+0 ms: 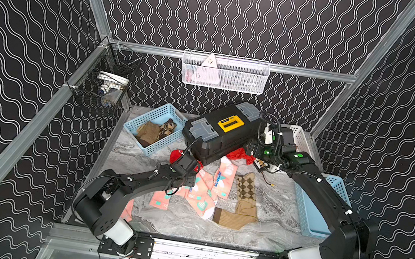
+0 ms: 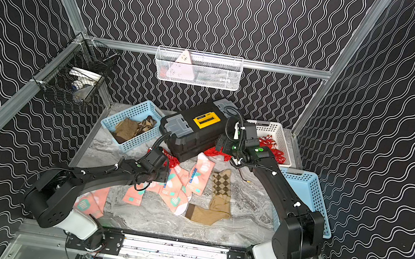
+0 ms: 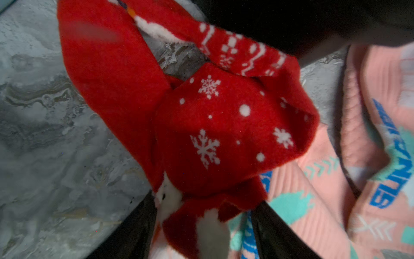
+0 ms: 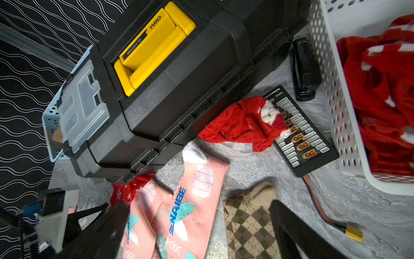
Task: Sort the socks into the basket by color
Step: Pick up the sock at the center of the board.
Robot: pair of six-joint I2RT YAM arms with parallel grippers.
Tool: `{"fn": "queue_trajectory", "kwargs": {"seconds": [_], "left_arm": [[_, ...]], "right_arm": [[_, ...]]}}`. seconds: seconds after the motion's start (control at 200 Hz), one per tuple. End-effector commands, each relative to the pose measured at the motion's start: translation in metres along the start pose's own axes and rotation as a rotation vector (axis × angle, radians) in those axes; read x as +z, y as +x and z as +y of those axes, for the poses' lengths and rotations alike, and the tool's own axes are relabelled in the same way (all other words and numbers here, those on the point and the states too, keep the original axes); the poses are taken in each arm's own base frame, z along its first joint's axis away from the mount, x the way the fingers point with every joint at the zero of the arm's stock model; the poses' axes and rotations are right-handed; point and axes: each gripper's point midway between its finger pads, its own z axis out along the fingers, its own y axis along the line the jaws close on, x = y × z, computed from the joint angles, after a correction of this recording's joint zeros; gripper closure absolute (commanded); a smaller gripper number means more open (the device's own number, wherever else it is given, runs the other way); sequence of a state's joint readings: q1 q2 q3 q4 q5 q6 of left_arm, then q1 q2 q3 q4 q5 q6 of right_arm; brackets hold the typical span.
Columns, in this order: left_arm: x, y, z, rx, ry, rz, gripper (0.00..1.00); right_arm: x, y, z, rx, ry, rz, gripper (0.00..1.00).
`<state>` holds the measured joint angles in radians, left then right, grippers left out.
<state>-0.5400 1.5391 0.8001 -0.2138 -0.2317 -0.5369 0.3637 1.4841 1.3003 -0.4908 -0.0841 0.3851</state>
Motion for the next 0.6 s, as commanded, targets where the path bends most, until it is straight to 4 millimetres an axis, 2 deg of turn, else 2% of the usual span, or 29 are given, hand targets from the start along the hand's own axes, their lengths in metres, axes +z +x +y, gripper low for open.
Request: {"fn": "queue_trajectory", "kwargs": {"seconds": [0.0, 0.05, 0.155, 0.265, 0.32, 0.59], "left_arm": [[0.006, -0.009, -0.002, 0.02, -0.012, -0.034, 0.36], [0.009, -0.009, -0.002, 0.026, -0.015, -0.033, 0.47], [0.005, -0.011, -0.003, 0.014, 0.0, -0.052, 0.79], [-0.012, -0.017, -0.003, 0.012, 0.013, -0.092, 0.95], [-0.022, -0.02, -0.002, 0.016, 0.017, -0.11, 1.0], [-0.076, -0.031, -0.006, 0.022, 0.104, -0.164, 1.0]], "right_arm": [[0.001, 0.003, -0.001, 0.017, 0.0, 0.01, 0.0], [0.001, 0.004, 0.0, 0.018, -0.006, 0.013, 0.0], [0.001, 0.006, 0.002, 0.016, -0.011, 0.017, 0.0], [0.0, 0.009, 0.003, 0.009, -0.013, 0.024, 0.0], [0.0, 0.012, 0.005, 0.006, -0.019, 0.032, 0.0], [-0.002, 0.031, 0.022, -0.033, -0.067, 0.079, 0.0]]}}
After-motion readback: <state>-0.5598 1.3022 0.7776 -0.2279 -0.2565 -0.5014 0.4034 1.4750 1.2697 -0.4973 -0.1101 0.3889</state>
